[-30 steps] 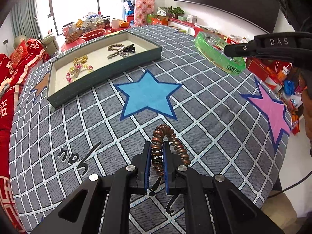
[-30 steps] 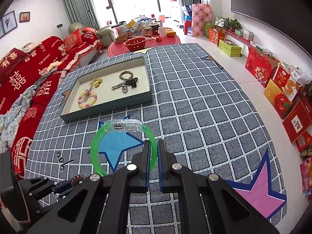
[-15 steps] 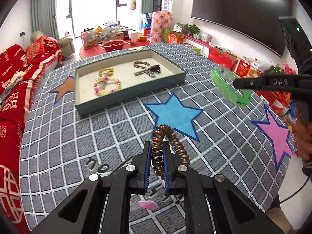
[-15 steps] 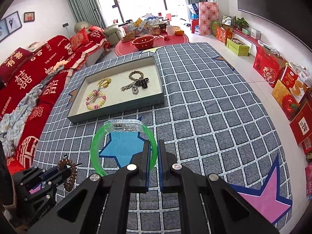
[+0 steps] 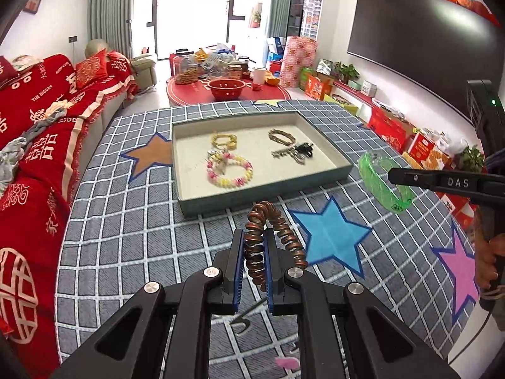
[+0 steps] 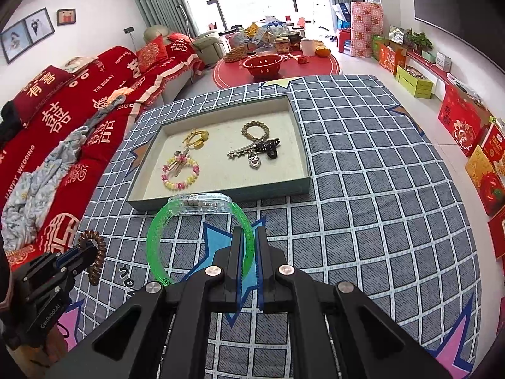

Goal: Organize jewelry
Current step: 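Carry the green bangle and wooden bead coil over the tray with both tools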

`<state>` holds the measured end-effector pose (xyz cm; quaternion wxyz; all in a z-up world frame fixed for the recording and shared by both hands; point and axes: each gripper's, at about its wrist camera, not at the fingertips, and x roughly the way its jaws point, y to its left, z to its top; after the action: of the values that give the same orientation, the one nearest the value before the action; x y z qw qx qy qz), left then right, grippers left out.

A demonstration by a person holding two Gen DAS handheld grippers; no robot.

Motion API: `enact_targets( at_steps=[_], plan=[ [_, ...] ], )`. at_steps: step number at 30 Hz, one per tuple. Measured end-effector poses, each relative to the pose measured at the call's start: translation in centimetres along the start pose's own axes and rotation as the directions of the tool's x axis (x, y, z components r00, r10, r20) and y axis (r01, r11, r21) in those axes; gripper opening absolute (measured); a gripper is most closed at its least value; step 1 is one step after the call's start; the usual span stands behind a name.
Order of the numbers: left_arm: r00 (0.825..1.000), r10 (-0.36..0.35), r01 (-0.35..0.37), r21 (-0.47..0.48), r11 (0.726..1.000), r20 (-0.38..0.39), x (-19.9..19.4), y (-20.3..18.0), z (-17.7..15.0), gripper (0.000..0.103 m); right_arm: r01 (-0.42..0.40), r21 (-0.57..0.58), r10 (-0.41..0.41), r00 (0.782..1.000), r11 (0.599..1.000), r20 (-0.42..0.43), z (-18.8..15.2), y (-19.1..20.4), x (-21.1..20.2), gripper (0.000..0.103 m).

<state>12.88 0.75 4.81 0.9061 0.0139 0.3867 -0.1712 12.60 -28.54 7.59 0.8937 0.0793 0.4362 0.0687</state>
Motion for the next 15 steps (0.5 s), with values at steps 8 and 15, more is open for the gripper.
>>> enact_targets(
  at_steps=[8, 15],
  plan=[
    [0.999, 0.023, -0.024, -0.059, 0.998, -0.023, 2.0, 1.7, 2.3, 0.024, 0.002, -0.055, -0.002, 1.000, 0.998, -0.006, 2.9, 1.2, 1.6, 0.007],
    [0.998, 0.050, -0.051, -0.041, 0.998, -0.023, 3.7, 1.7, 4.4, 0.024, 0.009, -0.047, -0.010, 1.000, 0.999, -0.019, 5.6, 0.8, 3.4, 0.007]
  ],
)
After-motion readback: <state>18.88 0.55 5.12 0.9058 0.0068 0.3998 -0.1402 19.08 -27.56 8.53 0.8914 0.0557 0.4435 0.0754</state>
